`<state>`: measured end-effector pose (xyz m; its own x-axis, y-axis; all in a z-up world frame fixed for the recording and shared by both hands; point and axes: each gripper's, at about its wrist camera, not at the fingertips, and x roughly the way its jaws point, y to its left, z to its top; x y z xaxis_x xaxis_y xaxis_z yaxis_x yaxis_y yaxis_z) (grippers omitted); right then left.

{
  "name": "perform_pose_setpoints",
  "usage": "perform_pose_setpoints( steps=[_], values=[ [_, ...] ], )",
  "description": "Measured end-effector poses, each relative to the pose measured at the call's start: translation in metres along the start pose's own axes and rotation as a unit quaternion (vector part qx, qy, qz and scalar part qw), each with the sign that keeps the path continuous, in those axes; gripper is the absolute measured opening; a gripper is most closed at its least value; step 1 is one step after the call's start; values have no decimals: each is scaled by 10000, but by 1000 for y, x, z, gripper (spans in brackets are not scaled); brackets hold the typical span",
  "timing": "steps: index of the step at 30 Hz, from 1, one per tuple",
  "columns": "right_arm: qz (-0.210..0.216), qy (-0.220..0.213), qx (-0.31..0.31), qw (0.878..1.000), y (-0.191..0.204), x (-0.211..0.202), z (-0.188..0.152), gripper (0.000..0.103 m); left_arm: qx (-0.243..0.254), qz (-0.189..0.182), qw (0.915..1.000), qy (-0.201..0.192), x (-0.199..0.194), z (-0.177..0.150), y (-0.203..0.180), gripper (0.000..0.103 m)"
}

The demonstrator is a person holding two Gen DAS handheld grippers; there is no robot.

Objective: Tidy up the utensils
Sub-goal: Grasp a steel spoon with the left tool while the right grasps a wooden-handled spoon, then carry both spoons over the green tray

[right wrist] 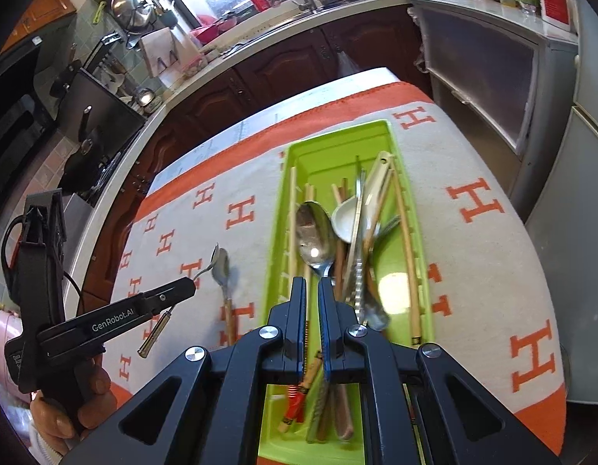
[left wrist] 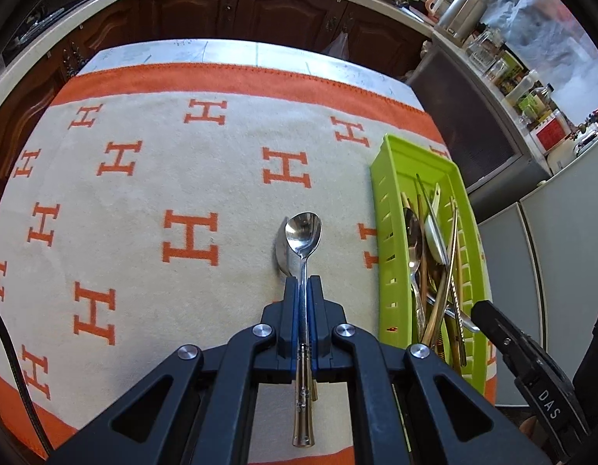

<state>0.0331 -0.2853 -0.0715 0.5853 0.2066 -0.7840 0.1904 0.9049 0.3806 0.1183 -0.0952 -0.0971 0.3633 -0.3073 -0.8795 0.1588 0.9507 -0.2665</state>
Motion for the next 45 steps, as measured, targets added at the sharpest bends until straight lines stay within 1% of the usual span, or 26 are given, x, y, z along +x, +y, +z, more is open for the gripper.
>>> perform_pose_setpoints(
  steps=[4,9,10,11,12,14,15,19,20,22,24,28,32,34,35,37,39,42,44,45],
  values=[
    [279,91,-245,9993,20,6,0,7,-82,-92,9998,-156,-11,1,9,1],
    [581,385,-570,9959,51,28,-1,7,-95,-136,9991,-402,-30,4,17,1],
    [586,438,-649,9952,57,34,-1,7,-102,-165,9987,-462,-35,4,19,1],
    [548,484,-770,9944,66,42,0,12,-108,-183,9985,-505,-39,5,21,2],
    [481,503,-842,9940,71,48,0,19,-116,-200,9983,-539,-42,5,23,2],
    [284,544,-970,9934,81,64,2,26,-166,-237,9978,-602,-47,6,27,2],
    [226,572,-1003,9931,83,70,1,27,-181,-247,9976,-619,-47,6,29,2],
    [-136,801,-1092,9907,94,105,-2,27,-257,-287,9970,-664,-50,6,40,2],
    [-314,825,-1171,9892,99,114,-4,27,-277,-302,9969,-665,-51,7,44,2],
    [-726,676,-1413,9850,107,122,-7,27,-300,-310,9969,-660,-49,7,49,2],
    [-1002,618,-1556,9808,111,132,-8,28,-309,-309,9968,-662,-48,7,53,2],
    [-1221,709,-1775,9740,123,146,-8,28,-319,-337,9969,-640,-45,7,59,2],
    [-1581,792,-1995,9638,129,161,-11,28,-352,-365,9968,-624,-44,7,62,2],
    [-1591,739,-1945,9651,128,161,-10,19,-338,-362,9968,-630,-44,6,63,2],
    [-1587,728,-1925,9656,127,162,-8,12,-332,-357,9968,-635,-44,7,62,2],
    [-1448,715,-1780,9707,123,159,-5,10,-321,-355,9968,-642,-44,7,63,2],
    [-1146,735,-1479,9796,114,151,0,2,-293,-358,9968,-651,-44,7,61,2],
    [-714,733,-1036,9893,100,133,6,2,-203,-389,9969,-656,-46,6,55,2],
    [-338,698,-726,9943,89,116,11,2,-135,-403,9969,-668,-47,6,48,2],
    [-215,655,-631,9956,85,108,13,2,-88,-417,9969,-669,-47,5,44,2]
  ],
)
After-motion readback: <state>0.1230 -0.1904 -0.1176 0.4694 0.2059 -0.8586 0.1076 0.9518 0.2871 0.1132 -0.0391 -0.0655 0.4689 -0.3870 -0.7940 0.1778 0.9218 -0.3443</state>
